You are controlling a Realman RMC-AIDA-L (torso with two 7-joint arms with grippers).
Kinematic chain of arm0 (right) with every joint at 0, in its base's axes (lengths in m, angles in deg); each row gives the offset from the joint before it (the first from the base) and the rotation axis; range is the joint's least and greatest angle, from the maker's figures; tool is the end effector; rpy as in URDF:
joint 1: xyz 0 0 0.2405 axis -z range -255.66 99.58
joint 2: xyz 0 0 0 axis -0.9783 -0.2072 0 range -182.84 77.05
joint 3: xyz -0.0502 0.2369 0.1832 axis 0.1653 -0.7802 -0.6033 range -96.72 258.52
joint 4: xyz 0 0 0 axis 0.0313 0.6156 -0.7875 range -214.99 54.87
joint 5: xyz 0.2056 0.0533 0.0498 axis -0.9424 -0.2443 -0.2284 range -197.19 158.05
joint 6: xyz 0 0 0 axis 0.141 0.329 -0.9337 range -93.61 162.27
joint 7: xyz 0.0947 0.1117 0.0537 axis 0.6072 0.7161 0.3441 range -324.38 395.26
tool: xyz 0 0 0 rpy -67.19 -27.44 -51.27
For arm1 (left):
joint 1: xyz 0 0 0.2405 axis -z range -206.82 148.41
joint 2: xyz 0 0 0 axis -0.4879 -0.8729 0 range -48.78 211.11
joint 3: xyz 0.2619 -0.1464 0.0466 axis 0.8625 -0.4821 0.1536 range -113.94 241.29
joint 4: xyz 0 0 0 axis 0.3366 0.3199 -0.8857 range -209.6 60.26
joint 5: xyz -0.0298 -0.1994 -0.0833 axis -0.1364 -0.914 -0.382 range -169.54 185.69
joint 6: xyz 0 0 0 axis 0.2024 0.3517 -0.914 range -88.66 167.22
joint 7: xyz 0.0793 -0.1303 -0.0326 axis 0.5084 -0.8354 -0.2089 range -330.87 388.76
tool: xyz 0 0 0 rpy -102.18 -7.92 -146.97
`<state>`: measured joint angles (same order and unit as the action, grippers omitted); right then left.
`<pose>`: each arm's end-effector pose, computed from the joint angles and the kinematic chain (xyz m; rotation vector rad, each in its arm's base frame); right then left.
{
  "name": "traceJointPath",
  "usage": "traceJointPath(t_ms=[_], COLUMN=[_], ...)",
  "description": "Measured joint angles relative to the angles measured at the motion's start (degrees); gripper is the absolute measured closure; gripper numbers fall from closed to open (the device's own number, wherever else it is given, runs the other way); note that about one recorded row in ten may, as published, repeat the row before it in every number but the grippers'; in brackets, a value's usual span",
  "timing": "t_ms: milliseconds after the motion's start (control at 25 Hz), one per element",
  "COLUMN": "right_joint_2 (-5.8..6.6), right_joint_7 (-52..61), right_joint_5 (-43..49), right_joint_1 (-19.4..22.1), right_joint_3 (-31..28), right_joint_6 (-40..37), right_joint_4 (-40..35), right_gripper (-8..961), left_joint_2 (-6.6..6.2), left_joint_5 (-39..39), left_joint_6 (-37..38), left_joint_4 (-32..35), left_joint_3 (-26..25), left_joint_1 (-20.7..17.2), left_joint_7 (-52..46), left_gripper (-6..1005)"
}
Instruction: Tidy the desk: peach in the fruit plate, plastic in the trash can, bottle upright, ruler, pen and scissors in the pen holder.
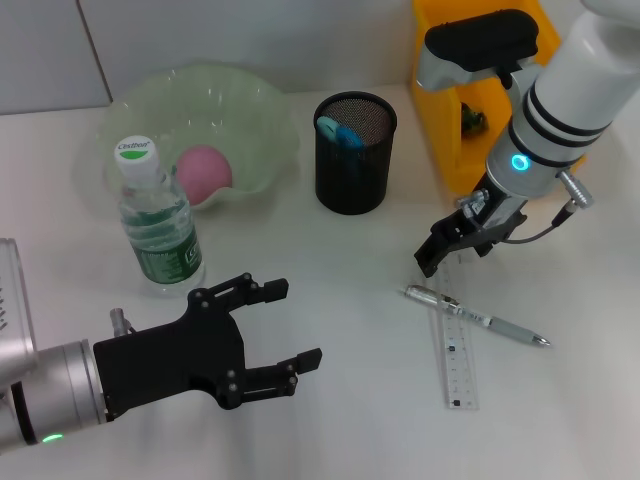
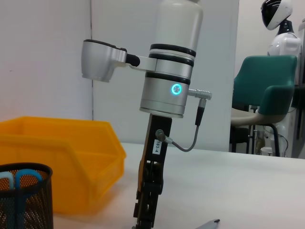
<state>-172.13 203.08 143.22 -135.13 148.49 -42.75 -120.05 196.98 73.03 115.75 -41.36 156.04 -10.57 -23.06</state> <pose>0.2201 0.4589 -0.0673 -2.1871 1.4220 -0.6032 -0.2906 0.2960 -0.0997 -2.7543 -0.2203 -0.8565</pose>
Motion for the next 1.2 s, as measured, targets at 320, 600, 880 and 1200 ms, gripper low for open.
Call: traceJointPath(t_ms=[320,600,880,1200], right_joint_2=[-0.02,-0.02,-0.02,-0.02], right_joint_7=[-0.11,-0.14,-0.14,-0.18], right_joint_5=[0.03,0.07,0.07,0.07], right_joint_1=[-0.07,-0.19,-0.22,-0.33], right_joint_3=[0.18,0.8,0.97,1.7], right_joint_6=[0.26,0.25,0.27,0.25], right_joint_4=[0.52,0.96,0.98,0.98], right_gripper=[143,143,144,144], left_joint_2=[0.03,0.02,0.03,0.28], left_joint_5=[-0.03,0.02,0.12,0.18], left_joint_6=[0.14,0.25,0.25,0.25], left_joint_4=[0.0,0.16,0.59,0.66], left_joint_3=[0.06,0.01,0.03,-0.03], left_joint_1=[0.16,0.26,0.32,0.35], left_joint_7=[-0.61,-0.63,-0.57,-0.43], left_gripper=[165,165,164,164])
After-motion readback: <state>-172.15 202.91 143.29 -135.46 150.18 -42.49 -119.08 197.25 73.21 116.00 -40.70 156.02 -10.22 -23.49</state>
